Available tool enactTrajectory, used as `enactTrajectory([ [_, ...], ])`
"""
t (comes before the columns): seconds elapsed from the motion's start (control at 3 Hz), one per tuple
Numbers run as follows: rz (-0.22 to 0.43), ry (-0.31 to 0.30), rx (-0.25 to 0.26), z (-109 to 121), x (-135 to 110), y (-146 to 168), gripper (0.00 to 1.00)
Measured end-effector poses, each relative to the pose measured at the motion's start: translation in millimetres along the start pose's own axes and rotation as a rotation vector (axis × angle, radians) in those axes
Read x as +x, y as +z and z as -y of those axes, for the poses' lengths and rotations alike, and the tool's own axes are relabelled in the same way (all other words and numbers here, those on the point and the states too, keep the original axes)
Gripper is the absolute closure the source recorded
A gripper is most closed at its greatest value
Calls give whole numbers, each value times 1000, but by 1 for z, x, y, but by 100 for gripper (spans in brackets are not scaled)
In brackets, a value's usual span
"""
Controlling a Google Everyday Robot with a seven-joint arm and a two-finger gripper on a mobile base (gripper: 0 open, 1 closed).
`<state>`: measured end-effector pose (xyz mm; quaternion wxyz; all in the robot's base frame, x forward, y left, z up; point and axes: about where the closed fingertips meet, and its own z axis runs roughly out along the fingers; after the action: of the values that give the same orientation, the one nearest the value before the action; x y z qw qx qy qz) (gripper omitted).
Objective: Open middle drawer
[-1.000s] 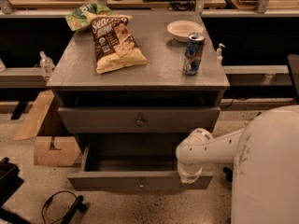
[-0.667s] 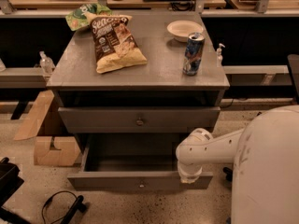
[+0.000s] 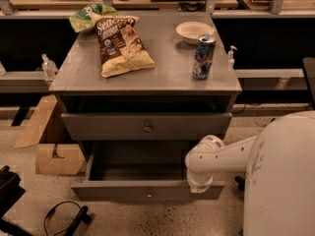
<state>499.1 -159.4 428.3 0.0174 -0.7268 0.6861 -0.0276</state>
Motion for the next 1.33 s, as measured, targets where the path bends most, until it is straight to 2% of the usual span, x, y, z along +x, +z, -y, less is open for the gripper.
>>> enactTrajectory([
  [0.67,0,0,0,0,0,0,14],
  [1.0,0,0,0,0,0,0,0],
  [1.33,0,0,0,0,0,0,0],
])
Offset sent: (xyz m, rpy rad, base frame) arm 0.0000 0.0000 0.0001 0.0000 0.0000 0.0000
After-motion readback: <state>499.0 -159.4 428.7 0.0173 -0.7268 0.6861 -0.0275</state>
